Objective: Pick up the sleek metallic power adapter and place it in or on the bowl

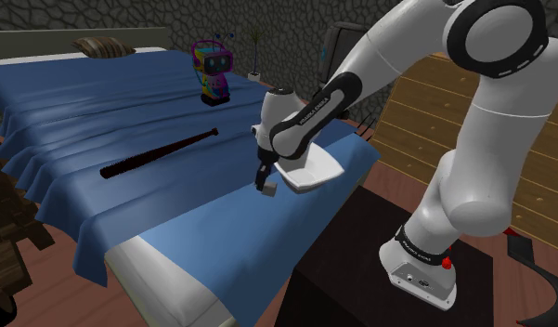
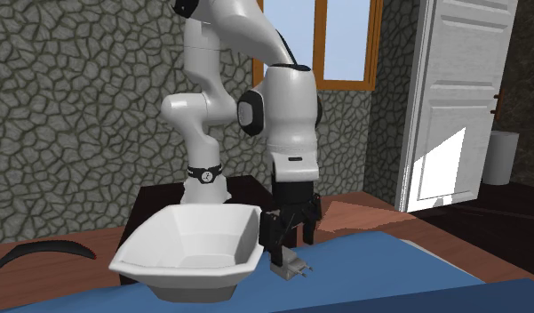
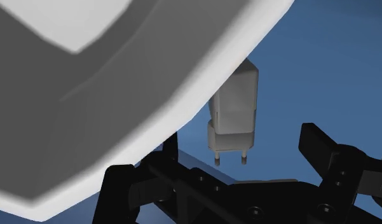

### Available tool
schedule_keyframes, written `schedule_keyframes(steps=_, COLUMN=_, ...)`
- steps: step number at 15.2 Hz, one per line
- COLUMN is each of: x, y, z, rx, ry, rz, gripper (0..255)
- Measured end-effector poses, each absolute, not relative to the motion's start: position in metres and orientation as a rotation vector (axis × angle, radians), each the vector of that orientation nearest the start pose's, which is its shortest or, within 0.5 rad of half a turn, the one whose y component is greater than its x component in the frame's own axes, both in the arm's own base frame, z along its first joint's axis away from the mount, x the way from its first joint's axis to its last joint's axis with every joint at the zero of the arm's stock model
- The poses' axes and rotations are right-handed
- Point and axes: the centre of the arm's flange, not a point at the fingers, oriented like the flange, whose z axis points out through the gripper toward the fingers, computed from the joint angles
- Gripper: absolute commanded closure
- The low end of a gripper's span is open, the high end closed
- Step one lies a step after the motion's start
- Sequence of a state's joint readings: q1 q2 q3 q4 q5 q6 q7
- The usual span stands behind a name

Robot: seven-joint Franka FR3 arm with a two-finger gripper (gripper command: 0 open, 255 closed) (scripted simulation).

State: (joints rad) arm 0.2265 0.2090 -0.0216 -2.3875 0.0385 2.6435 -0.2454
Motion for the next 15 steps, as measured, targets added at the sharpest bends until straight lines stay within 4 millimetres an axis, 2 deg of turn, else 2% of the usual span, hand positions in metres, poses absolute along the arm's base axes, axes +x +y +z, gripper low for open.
schedule_keyframes(steps=5, x=0.504, y=0.106, z=0.232, rx=-3.057, ry=-0.646, rz=-0.136, gripper=0)
schedule_keyframes(steps=6, x=0.504, y=0.108, z=0.224, rx=-3.055, ry=-0.657, rz=-0.13, gripper=0)
schedule_keyframes(steps=10, x=0.502, y=0.109, z=0.214, rx=-3.052, ry=-0.669, rz=-0.112, gripper=0)
schedule_keyframes(steps=11, x=0.502, y=0.108, z=0.214, rx=-3.053, ry=-0.669, rz=-0.112, gripper=255)
schedule_keyframes(steps=15, x=0.497, y=0.104, z=0.212, rx=-3.056, ry=-0.656, rz=-0.075, gripper=255)
